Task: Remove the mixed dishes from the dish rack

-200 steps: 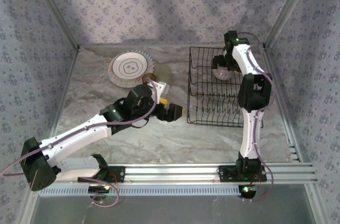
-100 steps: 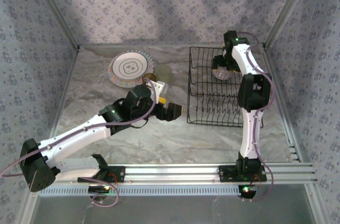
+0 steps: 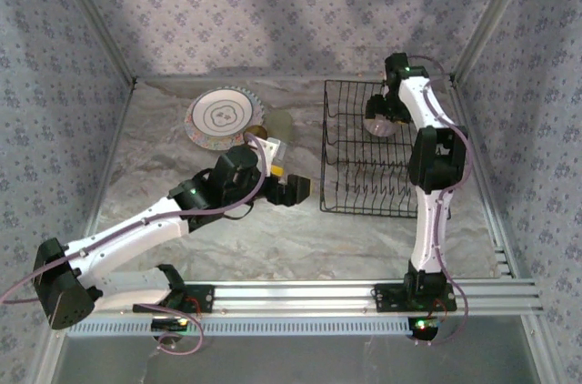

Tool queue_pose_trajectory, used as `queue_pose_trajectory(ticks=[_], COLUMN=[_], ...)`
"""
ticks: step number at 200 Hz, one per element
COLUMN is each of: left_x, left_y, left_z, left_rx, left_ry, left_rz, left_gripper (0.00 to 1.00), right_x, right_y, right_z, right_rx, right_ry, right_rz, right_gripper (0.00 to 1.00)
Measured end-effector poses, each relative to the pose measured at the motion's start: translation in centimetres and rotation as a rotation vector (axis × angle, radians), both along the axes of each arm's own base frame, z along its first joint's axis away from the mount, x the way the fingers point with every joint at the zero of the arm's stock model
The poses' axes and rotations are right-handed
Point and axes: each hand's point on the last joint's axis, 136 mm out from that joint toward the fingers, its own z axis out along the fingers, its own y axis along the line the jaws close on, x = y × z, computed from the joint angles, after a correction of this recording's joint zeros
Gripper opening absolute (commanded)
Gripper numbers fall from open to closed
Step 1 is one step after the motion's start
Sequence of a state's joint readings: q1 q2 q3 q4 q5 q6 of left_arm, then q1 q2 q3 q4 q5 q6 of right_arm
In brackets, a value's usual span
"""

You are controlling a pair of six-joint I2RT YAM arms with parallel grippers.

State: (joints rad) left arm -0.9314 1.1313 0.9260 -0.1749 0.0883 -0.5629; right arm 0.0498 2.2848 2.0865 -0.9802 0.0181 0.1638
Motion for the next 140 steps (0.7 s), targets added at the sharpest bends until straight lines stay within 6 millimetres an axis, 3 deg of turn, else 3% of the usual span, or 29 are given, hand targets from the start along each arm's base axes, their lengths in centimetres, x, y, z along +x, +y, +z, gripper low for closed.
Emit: queue_pose_trajectory(ticks=[46, 140], left_x=[0.4, 0.5], left_y=[0.3, 0.2], left_z=[0.0, -0.3], left_rx=[-0.007, 0.0], left_ry=[0.015, 0.016], left_rz=[0.042, 0.04], left_gripper=[0.99, 0.99], right_x=[-0.1, -2.4], right_y=[0.1, 1.1], right_z=[0.3, 0.9], right_rx=[0.031, 0.133], right_ry=[-0.037, -0.085], right_rz=[-0.002, -0.027], right_gripper=[0.61, 0.59])
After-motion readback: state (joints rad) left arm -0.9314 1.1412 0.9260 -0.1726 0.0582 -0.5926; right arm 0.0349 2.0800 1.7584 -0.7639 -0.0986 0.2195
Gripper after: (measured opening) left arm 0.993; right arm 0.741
